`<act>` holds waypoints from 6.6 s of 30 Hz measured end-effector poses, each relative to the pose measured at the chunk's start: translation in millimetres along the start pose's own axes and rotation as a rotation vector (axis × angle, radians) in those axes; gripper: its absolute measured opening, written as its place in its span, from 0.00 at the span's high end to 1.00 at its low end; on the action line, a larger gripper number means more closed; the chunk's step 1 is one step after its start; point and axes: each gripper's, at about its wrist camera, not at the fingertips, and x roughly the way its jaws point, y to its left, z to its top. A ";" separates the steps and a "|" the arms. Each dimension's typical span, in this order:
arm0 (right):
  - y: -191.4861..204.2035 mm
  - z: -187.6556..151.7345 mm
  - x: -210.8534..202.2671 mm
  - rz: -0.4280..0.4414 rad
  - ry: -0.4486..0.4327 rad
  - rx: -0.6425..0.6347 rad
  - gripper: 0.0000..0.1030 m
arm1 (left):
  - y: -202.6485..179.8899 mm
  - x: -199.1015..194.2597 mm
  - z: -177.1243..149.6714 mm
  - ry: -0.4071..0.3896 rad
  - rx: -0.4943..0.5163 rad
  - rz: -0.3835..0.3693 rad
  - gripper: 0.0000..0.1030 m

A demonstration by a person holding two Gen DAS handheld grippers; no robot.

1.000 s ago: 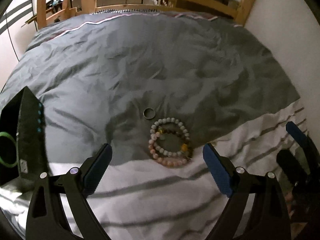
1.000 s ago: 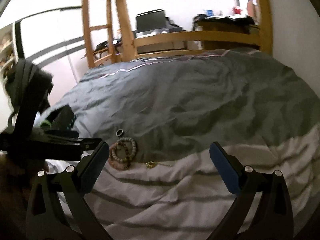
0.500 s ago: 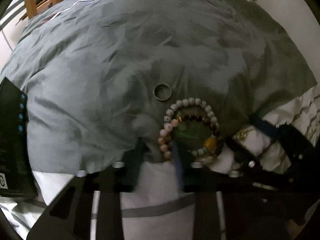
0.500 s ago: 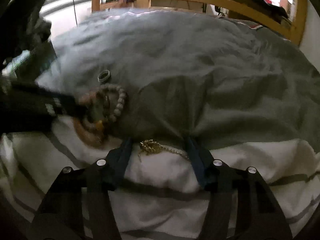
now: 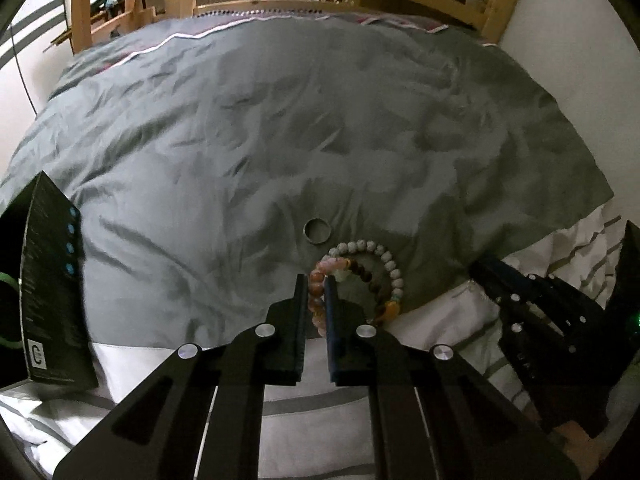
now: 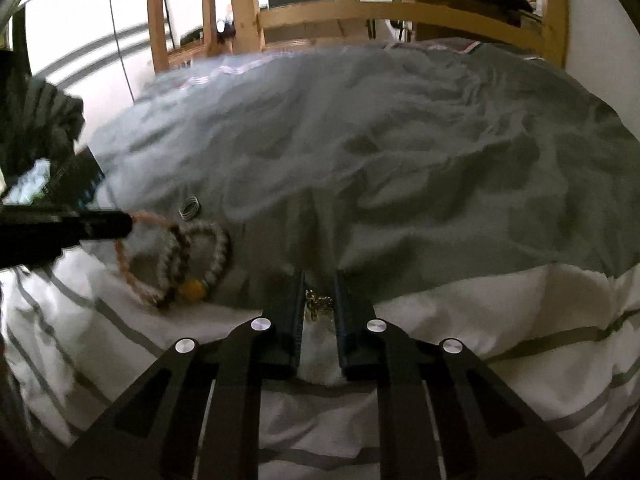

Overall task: Organize jewelry
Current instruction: 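Grasp the pink-and-white bead bracelet with the left tool while the right tool grasps the gold chain bracelet, then lift both held bracelets off the duvet toward the black box, then carry the pink-and-white bracelet and gold chain in both tools over the black box, then open both tools to drop the two bracelets into the box, then move both tools to the white bead bracelet and silver ring on the duvet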

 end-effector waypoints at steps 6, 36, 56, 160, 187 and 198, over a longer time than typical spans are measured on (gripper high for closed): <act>-4.0 6.4 -10.7 0.033 -0.075 0.042 0.86 | -4.4 -11.8 6.0 -0.053 -0.005 -0.022 0.93; 23.6 24.4 -75.1 0.185 -0.269 0.015 0.86 | 15.0 -101.8 -1.2 -0.150 0.006 -0.026 0.93; 115.6 62.5 -111.0 0.440 -0.256 -0.013 0.86 | 109.9 -184.9 -18.9 -0.203 -0.055 -0.007 0.93; 113.0 36.8 -41.2 0.141 -0.072 -0.115 0.10 | 104.5 -133.5 -10.3 -0.229 0.031 0.114 0.14; 79.0 -5.0 51.6 0.042 0.061 -0.072 0.49 | 4.7 85.1 39.2 -0.048 0.289 0.098 0.36; 44.2 -0.7 36.4 0.025 -0.009 0.095 0.83 | 7.0 66.7 36.5 -0.030 0.251 0.069 0.87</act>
